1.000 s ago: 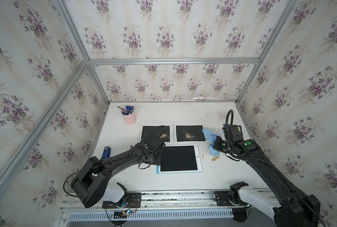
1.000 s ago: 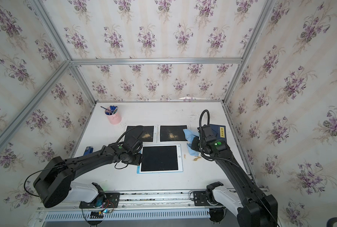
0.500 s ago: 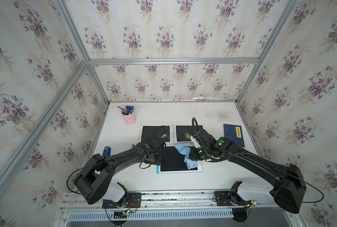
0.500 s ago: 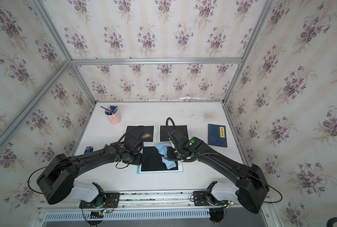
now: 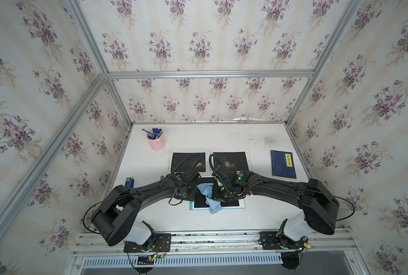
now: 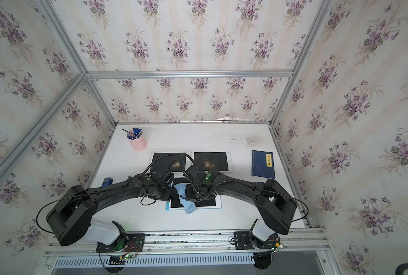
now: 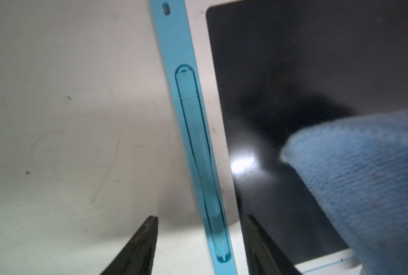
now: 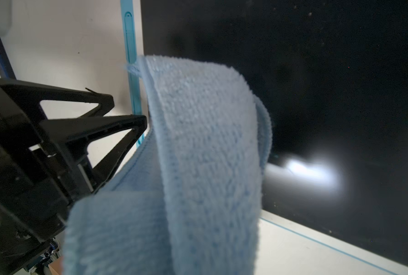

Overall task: Wipe the drawing tablet
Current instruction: Wipe the dirt from the drawing tablet.

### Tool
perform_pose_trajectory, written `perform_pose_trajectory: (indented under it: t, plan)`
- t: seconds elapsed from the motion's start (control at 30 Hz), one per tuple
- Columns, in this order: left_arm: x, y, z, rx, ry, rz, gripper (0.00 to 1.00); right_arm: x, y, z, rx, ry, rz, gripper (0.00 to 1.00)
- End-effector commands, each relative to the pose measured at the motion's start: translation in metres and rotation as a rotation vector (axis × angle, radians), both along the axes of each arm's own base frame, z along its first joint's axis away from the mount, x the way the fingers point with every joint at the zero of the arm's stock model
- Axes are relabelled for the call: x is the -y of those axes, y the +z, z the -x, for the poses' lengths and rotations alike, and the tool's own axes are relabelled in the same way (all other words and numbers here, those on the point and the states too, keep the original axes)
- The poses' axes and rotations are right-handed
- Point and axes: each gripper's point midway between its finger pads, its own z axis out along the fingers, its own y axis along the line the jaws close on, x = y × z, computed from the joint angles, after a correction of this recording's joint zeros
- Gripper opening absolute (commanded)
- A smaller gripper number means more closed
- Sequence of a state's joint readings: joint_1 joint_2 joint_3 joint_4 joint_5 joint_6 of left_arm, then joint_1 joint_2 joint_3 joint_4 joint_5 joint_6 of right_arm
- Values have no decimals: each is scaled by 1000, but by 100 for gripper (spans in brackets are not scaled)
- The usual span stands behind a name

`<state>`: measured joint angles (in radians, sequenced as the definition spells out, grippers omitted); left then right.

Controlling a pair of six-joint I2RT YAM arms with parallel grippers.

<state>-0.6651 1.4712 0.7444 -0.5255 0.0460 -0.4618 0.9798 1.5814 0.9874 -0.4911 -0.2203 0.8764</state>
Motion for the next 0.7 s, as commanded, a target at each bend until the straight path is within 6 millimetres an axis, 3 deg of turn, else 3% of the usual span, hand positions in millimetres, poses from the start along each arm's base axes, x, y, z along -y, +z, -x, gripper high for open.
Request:
perform_pose_trajectory:
  t: [0.0, 0.2, 0.37, 0.43, 0.5, 0.57, 0.67]
  plan:
    - [2, -2, -1, 4, -17, 4, 60, 5, -11, -9, 18, -74, 13, 0]
    - [3, -3, -1, 5, -18, 11, 59, 55, -21, -7, 33, -177, 87, 0]
    - [5, -5, -2, 1, -19, 13, 59, 124, -22, -1, 39, -310, 165, 0]
    - [5, -5, -3, 2, -21, 15, 59, 160, -19, -1, 45, -408, 204, 0]
    - [5, -6, -3, 2, -22, 12, 59, 188, -10, -4, 67, -509, 203, 0]
    - [5, -4, -3, 5, -23, 15, 59, 204, 5, -12, 123, -588, 162, 0]
    - [4, -2, -2, 10, -24, 14, 59, 198, 39, -28, 234, -584, 61, 0]
